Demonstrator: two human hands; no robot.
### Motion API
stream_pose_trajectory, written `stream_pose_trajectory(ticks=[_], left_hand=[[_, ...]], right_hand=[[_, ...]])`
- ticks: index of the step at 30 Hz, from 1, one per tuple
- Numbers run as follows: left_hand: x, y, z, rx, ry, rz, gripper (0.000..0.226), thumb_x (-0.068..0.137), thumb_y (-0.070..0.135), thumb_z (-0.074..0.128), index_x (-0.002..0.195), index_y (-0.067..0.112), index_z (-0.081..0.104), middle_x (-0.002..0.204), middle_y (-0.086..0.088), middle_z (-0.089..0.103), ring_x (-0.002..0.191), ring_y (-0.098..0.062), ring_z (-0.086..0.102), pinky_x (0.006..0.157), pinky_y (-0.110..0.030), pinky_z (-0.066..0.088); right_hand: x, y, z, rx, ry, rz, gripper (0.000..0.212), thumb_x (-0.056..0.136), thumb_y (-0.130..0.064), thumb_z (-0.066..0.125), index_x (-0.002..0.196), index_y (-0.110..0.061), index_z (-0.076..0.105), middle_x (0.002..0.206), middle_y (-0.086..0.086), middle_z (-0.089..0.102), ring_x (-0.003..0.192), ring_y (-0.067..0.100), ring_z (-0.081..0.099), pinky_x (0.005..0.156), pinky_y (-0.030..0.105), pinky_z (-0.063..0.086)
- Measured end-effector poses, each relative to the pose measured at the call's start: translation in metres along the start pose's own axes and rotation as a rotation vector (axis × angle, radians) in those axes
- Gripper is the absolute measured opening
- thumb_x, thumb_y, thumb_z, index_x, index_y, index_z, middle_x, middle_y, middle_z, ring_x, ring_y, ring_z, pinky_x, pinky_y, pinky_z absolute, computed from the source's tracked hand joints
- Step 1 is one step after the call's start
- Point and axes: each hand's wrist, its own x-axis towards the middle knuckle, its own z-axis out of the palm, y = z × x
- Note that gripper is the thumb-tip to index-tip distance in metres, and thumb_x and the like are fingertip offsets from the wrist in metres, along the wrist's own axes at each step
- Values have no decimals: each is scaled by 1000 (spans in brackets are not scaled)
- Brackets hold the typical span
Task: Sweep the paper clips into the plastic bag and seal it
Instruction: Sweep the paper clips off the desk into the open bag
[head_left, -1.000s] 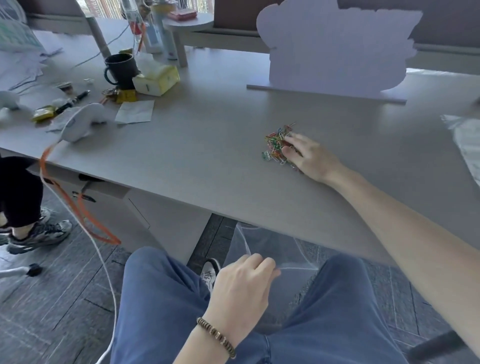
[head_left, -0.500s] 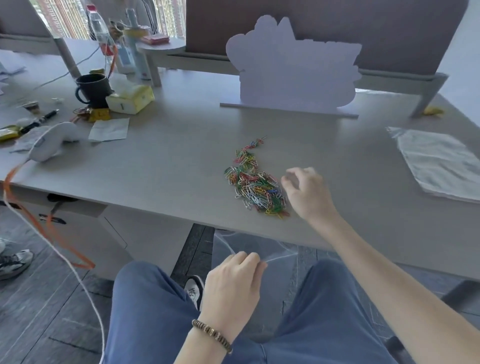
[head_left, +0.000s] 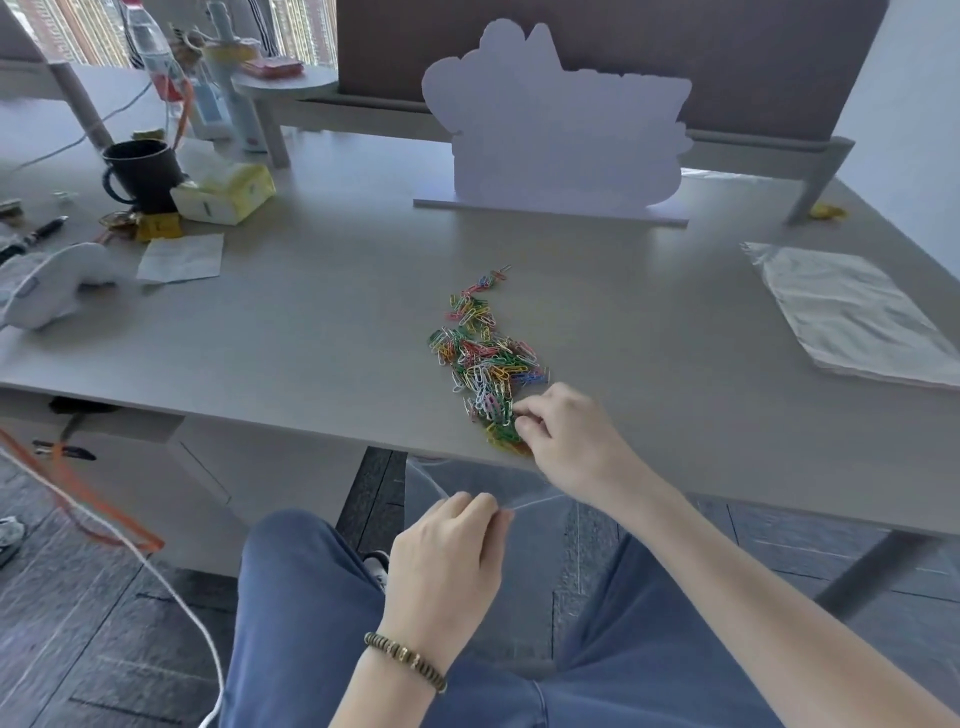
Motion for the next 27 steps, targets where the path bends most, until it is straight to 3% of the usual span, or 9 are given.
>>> stream_pose_trajectory(ticks=[5,8,11,14,17,21,24,27], left_hand=[[-2,-2,-3,-15,16,1,32,93,35,53,64,21,50,58,7,46,50,-14,47,40,-29,40],[-2,-4,-6,-16,17,-10,32,92,34,55,64,21,50,58,5,47,50,-14,47,41,-29,40],[-3,-5,-8,-22,21,-7,32,93,34,56,63,21,51,57,5,47,50,-14,48,42,-28,39],[-3,-6,-9,-18,20,-2,31,93,33,56,64,22,53,58,6,48,51,-14,48,42,-29,41],[-3,-8,-11,-14,30,-15,32,93,33,55,64,21,52,57,6,47,49,-14,46,41,-30,41],[-3,-12,-11,-11,40,-35,36,94,36,51,63,20,50,56,5,44,49,-14,44,41,-31,42],[-4,-17,-10,-7,19,-15,36,96,37,49,64,20,52,57,5,45,50,-14,44,42,-31,43],[-5,-21,-10,-8,-9,1,35,96,38,48,66,20,52,58,6,45,52,-13,45,43,-30,43]], right_hand=[[-16,-16,-16,217,-222,16,25,100,-24,53,117,-18,70,97,2,74,78,17,75,78,24,57],[-9,-10,-30,428,-159,100,20,99,-17,56,108,-13,73,89,4,76,79,16,75,80,33,62],[20,10,-35,183,38,128,25,99,-19,54,117,-17,71,105,4,76,96,20,72,89,30,55],[44,24,-31,-54,65,115,37,100,-16,49,136,-15,59,134,11,61,122,27,57,99,31,41],[50,23,-23,-100,10,16,36,100,-12,50,134,-15,61,129,9,58,119,27,54,92,26,36],[34,11,-14,-40,-41,-47,30,100,-17,52,126,-18,67,122,1,59,99,14,53,82,18,31],[20,3,-8,30,-69,-83,27,99,-16,54,121,-19,70,118,-2,61,92,12,58,79,19,37],[9,-6,-3,132,-99,-85,26,97,-10,57,117,-15,73,115,0,65,97,15,66,87,24,52]])
